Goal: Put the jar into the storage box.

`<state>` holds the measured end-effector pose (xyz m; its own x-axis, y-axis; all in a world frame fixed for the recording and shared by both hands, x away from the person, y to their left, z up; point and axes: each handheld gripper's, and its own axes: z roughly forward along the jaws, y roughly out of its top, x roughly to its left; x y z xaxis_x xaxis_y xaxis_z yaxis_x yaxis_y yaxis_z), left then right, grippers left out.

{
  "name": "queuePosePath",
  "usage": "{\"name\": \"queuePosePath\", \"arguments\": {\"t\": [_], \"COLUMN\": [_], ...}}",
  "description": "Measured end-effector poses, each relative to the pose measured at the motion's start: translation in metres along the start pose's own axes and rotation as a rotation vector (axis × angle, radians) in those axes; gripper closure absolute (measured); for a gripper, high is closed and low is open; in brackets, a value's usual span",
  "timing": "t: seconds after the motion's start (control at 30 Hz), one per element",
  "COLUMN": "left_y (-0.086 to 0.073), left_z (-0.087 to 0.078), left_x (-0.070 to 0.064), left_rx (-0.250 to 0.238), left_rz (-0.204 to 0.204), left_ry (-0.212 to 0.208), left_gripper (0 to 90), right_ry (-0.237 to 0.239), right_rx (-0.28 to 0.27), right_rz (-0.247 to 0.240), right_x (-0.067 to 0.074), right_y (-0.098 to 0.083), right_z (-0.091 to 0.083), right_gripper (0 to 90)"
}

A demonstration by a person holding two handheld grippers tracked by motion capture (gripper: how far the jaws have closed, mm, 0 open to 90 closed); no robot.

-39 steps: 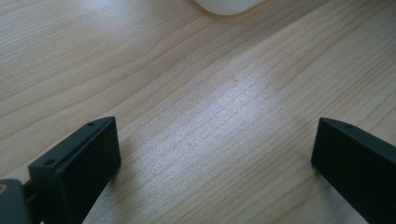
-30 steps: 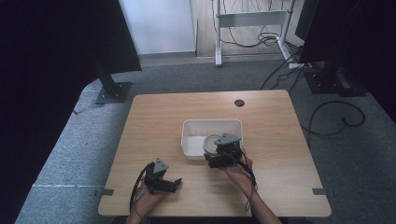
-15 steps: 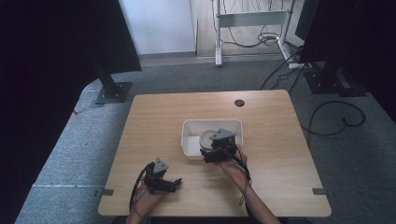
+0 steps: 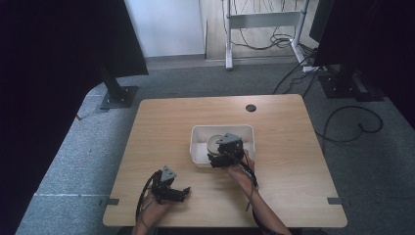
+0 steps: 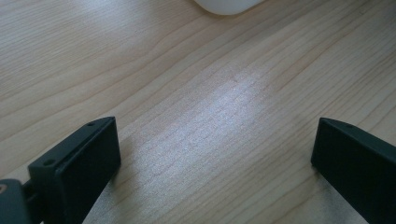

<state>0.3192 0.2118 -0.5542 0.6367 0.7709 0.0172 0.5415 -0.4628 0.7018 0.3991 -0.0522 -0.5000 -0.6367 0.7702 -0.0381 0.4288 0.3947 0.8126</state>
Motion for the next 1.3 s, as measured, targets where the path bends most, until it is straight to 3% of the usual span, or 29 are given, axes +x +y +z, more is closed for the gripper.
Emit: {"name": "queuePosePath", "arguments": {"t": [0.7, 0.83, 0.97, 1.3], "left_y": [0.000, 0.000, 0.000, 0.000], "left_z": [0.000, 0.000, 0.000, 0.000], "left_x": [0.000, 0.000, 0.000, 0.000], "left_rx": [-0.003, -0.003, -0.003, -0.003], "left_rz": [0.000, 0.000, 0.000, 0.000], "left_ry": [-0.001, -0.001, -0.001, -0.001], "left_gripper": [1.1, 1.1, 1.1, 1.1], "right_ry": [-0.032, -0.026, 0.000, 0.029], "right_rx": [0.055, 0.053, 0.056, 0.086], "right_rz": [0.003, 0.011, 0.063, 0.042], "right_x": [0.007, 0.007, 0.002, 0.000], "right_y": [-0.006, -0.006, -0.007, -0.006], "right_z": [0.035, 0.036, 0.036, 0.036], "right_gripper": [9.5, 9.4, 9.4, 5.9]}}
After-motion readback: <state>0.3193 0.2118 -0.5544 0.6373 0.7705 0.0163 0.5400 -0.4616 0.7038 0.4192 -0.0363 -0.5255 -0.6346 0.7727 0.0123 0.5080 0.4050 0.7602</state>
